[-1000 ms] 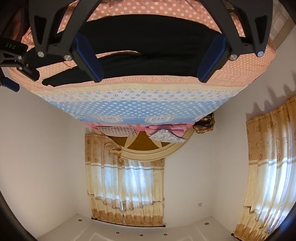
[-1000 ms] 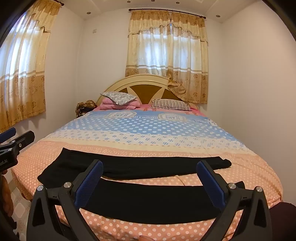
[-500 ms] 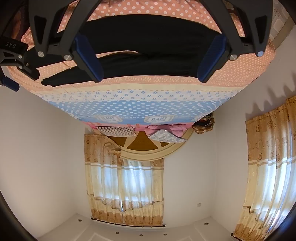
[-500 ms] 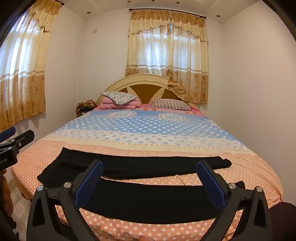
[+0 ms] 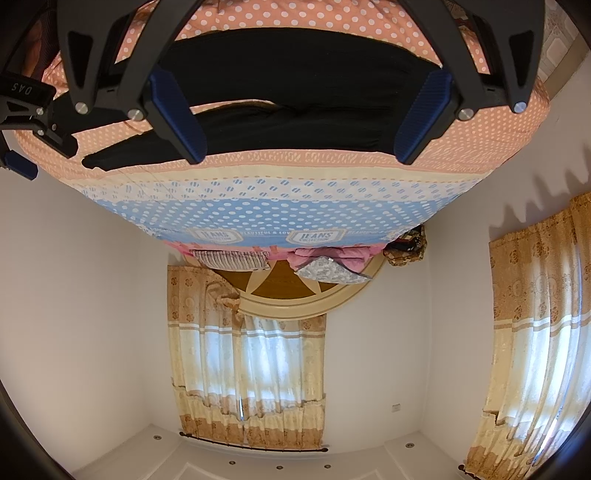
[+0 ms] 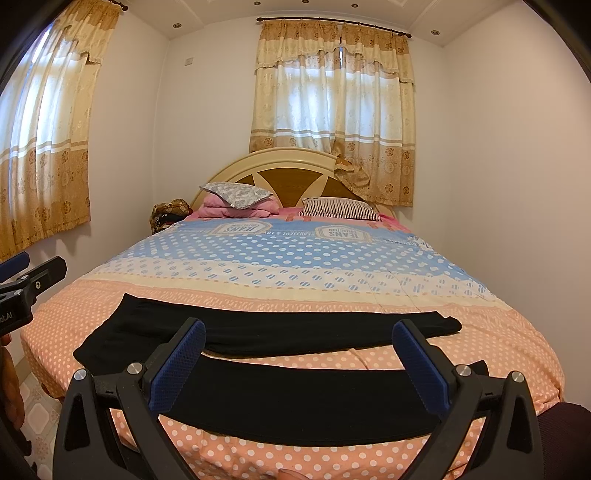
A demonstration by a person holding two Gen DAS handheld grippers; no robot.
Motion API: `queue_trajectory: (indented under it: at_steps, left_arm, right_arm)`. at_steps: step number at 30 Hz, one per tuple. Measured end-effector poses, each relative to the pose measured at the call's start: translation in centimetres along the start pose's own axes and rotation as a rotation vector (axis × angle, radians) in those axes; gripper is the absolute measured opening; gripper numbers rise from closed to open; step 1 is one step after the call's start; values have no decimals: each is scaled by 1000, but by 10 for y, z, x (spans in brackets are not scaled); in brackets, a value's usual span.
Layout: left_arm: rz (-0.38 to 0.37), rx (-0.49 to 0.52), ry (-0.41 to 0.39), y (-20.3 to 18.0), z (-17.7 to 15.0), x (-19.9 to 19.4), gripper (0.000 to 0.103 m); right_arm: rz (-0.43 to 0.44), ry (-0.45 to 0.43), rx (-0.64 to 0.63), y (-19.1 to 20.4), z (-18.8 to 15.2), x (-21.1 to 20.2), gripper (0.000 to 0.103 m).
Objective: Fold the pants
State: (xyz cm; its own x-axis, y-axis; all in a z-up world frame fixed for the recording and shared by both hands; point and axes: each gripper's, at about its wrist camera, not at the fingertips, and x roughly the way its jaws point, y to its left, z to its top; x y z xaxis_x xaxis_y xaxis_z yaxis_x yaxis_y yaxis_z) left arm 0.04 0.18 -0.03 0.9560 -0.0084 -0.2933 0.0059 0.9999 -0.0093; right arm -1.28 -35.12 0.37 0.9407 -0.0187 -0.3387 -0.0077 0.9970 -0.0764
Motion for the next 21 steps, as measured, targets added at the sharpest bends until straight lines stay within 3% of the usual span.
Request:
queue_trajectory:
  at_steps: [21]
  left_arm:
    - [1,-10,0,5,0,1,103]
  right_arm:
    - [-5,2,-5,0,1,-1,102]
